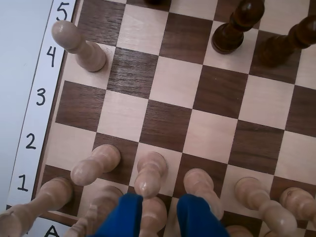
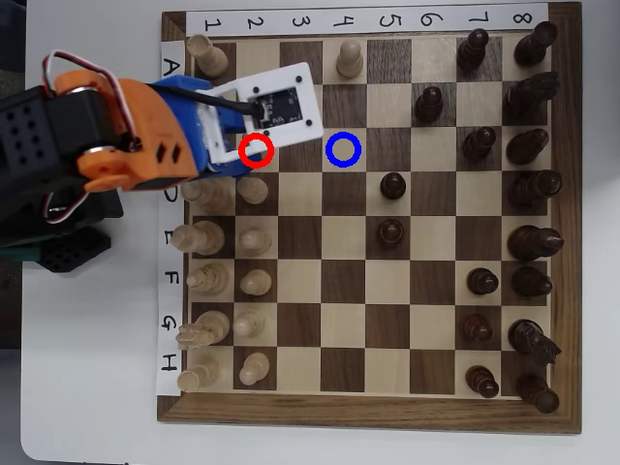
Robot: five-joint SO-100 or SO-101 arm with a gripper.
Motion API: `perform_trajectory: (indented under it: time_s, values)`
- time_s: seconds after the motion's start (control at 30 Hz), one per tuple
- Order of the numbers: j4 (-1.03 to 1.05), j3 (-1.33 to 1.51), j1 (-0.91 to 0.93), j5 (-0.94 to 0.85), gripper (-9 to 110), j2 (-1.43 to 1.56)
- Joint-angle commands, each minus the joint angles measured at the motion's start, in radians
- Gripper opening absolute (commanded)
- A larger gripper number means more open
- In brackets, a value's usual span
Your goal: Move the piece to destination
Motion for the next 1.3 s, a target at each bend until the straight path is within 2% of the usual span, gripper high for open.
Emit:
perform_trajectory:
  time_s: [0.0, 0.63, 1.27]
  values:
    - [-0.06, -0.031, -0.008, 0.219, 11, -0.064]
    - [0.048, -0.178, -0.011, 0.252, 13, -0.195]
    - [0.218, -0.351, 0.017, 0.216, 12, -0.087]
